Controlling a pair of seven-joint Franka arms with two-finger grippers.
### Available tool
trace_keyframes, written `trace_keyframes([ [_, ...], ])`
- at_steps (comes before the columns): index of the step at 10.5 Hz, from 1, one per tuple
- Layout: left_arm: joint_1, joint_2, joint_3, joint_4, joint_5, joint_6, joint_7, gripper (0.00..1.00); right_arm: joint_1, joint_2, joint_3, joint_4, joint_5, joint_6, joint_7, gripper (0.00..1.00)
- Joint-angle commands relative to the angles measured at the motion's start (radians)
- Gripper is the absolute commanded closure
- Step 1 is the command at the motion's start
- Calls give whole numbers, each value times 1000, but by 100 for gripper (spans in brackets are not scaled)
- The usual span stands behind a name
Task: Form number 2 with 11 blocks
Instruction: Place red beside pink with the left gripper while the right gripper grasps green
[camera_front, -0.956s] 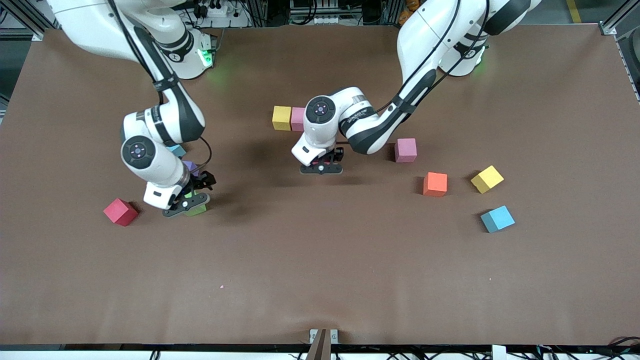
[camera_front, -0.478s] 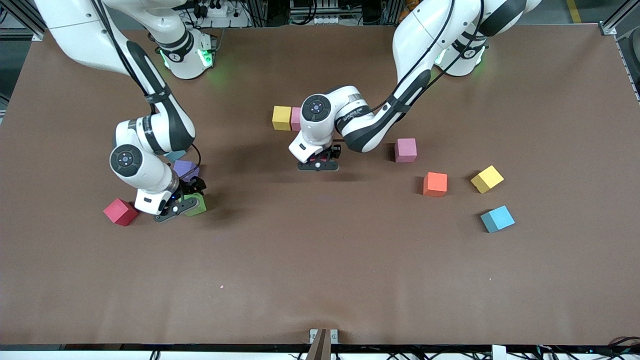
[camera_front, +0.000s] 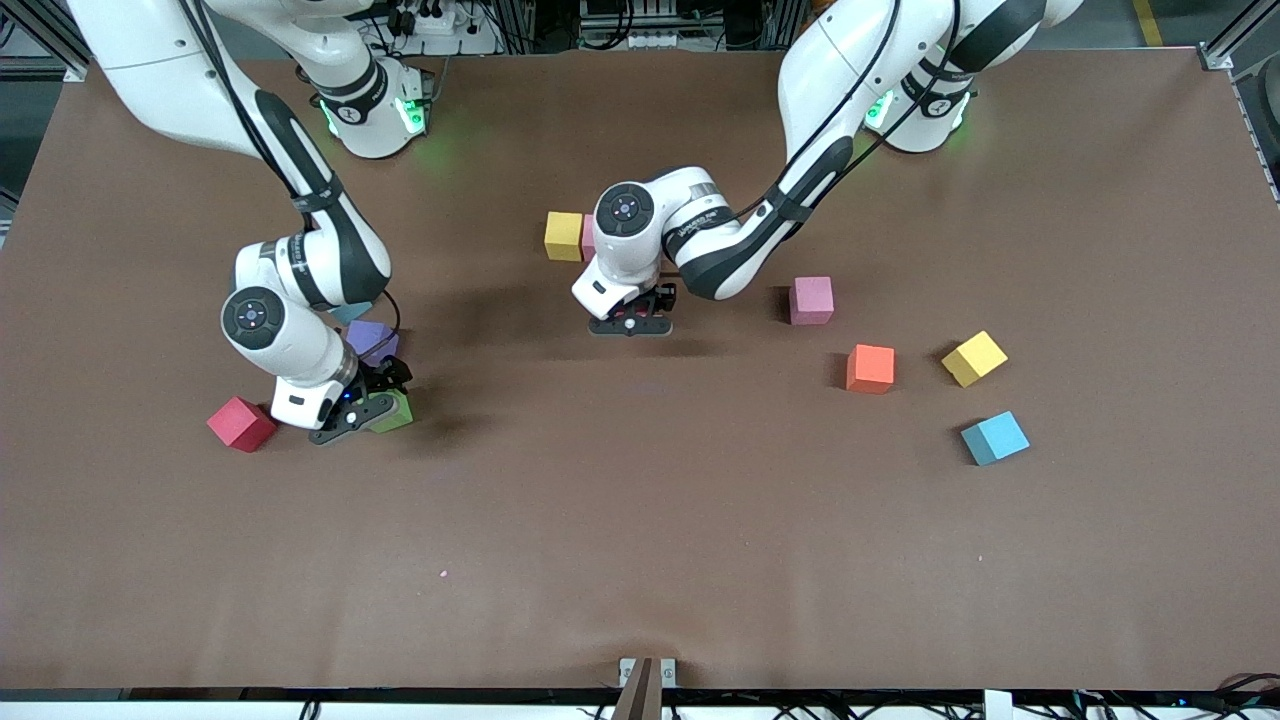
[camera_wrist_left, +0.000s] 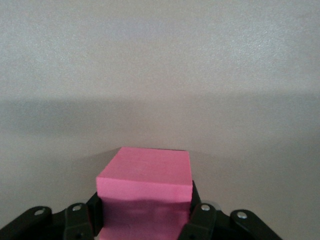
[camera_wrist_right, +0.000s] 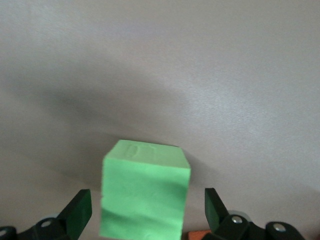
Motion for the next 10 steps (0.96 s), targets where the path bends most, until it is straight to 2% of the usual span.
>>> trace_keyframes([
  [1,-9,11,7,16,24,-13,-21,0,-26,22,11,-10,-3,51,-35,0],
  [4,24,-34,7,18,16,-38,-21,0,-18,44,11,-6,6,64,-29,0],
  [5,49,-67,5,19,12,-57,-22,0,-16,42,11,-6,6,64,-29,7],
  [8,151,-141,5,15,10,-118,-62,0,19,15,12,-4,-3,36,-46,62],
  [9,200,-158,5,6,12,-140,-84,0,31,1,12,-1,-3,28,-46,67],
  [10,245,-169,5,-2,12,-167,-81,0,34,-14,12,-1,-6,16,-66,67],
])
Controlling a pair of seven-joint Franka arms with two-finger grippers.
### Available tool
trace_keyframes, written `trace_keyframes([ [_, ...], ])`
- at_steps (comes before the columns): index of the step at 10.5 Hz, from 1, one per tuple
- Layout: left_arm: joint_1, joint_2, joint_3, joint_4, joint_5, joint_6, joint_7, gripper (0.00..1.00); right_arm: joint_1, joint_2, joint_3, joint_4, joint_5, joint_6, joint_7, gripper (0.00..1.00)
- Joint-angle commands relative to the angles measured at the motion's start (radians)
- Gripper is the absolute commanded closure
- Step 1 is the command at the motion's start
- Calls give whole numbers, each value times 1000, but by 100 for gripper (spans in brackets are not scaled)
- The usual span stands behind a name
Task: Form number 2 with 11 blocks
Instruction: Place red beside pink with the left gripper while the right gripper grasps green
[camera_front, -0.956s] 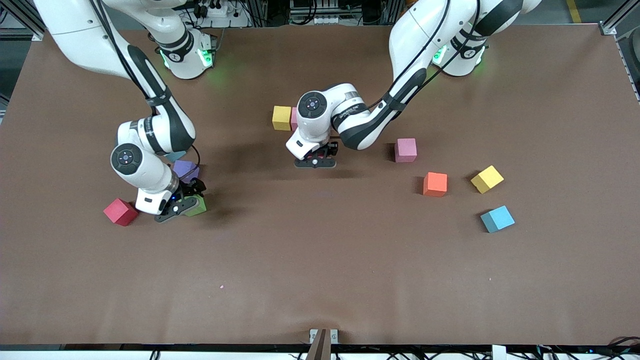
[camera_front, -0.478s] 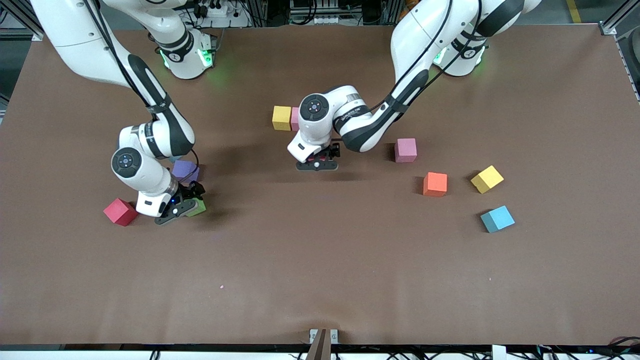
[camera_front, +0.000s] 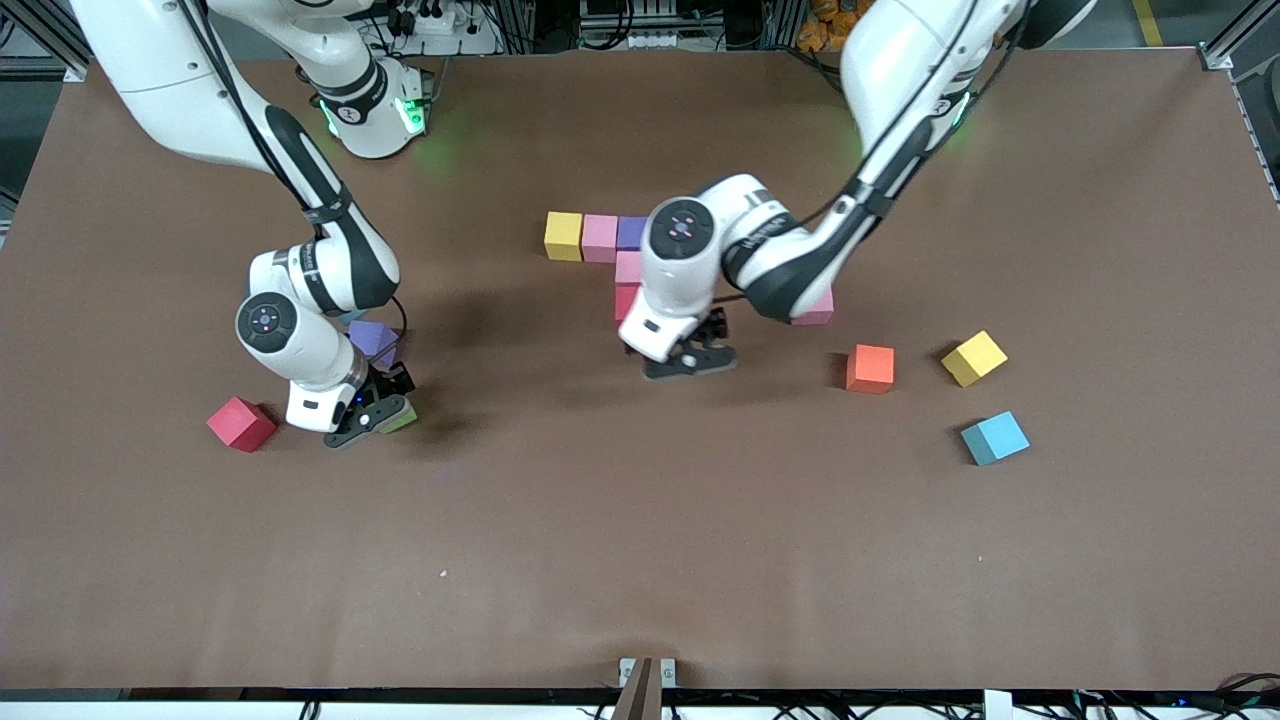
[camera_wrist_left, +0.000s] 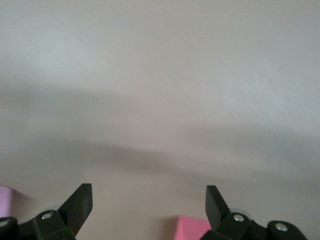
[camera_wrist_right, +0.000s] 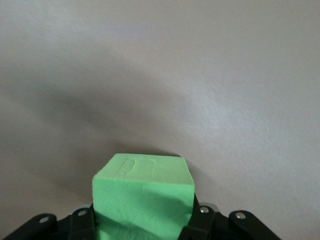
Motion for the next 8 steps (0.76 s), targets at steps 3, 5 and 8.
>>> trace_keyframes([
  [3,191,-36,-5,-58,27,-60,-11,0,46,-99,4,-12,-3,-96,-299,67],
  [5,295,-37,-5,-58,30,-62,-10,0,117,-122,12,-13,-3,-114,-373,67],
  [8,426,-28,-5,-67,82,-62,25,0,293,-120,12,2,-3,-96,-384,67],
])
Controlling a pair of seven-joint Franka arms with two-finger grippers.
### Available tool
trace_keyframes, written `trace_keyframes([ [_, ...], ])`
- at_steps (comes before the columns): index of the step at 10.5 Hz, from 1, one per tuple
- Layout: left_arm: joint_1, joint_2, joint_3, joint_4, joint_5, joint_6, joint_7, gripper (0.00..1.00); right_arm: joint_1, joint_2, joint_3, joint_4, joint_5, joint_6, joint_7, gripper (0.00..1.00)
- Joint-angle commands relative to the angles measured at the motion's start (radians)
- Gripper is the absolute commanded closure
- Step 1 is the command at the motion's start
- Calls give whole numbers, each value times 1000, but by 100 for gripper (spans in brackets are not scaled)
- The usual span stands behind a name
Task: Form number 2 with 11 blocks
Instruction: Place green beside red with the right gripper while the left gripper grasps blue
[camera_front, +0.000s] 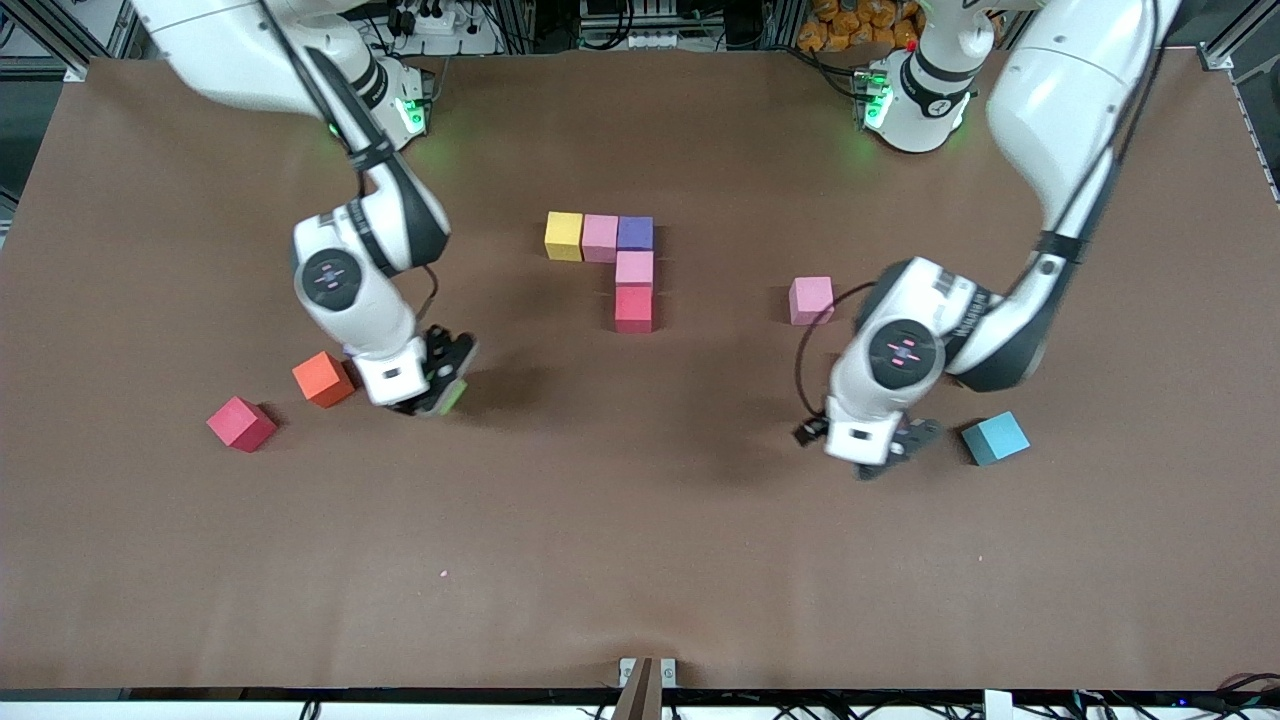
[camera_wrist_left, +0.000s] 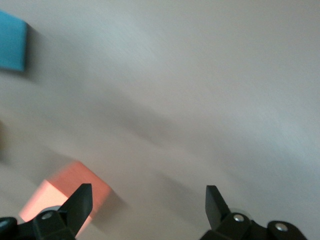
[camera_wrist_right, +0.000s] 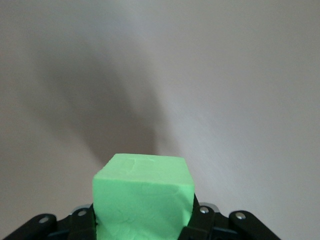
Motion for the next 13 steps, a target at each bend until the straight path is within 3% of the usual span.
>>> trace_keyframes([
  [1,87,-14,-14,-30,78,-7,3,0,117,-3,1,2,-1,14,-19,67],
  [4,189,-14,-15,-30,84,-7,131,0,161,32,93,23,-3,27,-25,67],
  [7,274,-2,-17,-30,86,5,269,0,207,80,98,52,-67,27,-27,67],
  [11,350,20,-17,-37,84,27,409,0,227,135,101,63,-67,37,-24,67],
  [13,380,23,-17,-103,84,120,420,0,234,150,102,65,-66,42,-13,67],
])
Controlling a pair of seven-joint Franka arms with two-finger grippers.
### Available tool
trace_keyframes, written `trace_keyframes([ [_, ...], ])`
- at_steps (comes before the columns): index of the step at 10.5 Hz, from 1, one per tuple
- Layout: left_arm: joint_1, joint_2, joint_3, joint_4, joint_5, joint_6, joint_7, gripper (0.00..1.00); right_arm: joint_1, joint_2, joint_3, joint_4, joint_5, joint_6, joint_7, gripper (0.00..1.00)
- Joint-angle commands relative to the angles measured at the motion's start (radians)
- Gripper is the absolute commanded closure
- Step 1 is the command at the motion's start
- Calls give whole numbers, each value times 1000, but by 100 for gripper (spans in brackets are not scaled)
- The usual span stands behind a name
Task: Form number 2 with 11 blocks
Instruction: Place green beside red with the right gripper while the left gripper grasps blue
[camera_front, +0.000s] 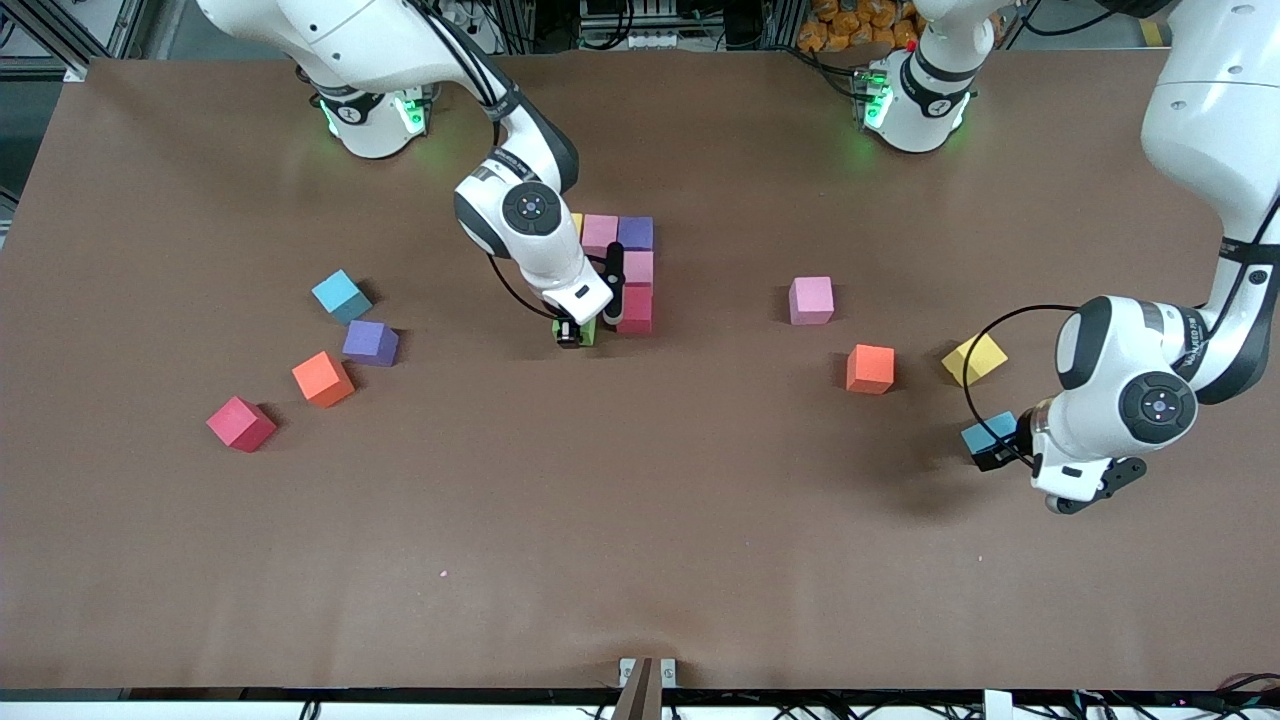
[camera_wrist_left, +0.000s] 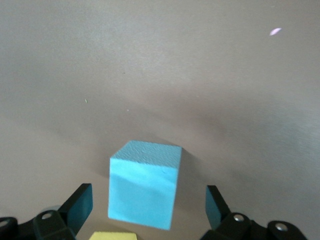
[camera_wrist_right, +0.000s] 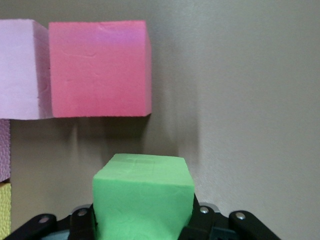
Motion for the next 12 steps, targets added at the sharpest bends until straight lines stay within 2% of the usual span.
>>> trace_keyframes([
  [1,41,-4,-14,-90,27,114,10,0,20,27,4,20,-17,15,13,67],
  [6,41,16,-12,-114,27,143,10,0,32,40,8,20,-16,16,22,67],
  [7,40,14,-12,-113,29,143,10,5,37,40,8,20,-14,18,24,67],
  [8,40,13,-12,-111,29,143,9,52,39,40,8,20,-14,16,24,68],
  [9,37,8,-12,-108,27,143,7,69,37,40,12,20,-14,16,24,68],
  [12,23,-9,-21,-95,20,140,-43,69,39,40,13,20,-13,18,24,68],
])
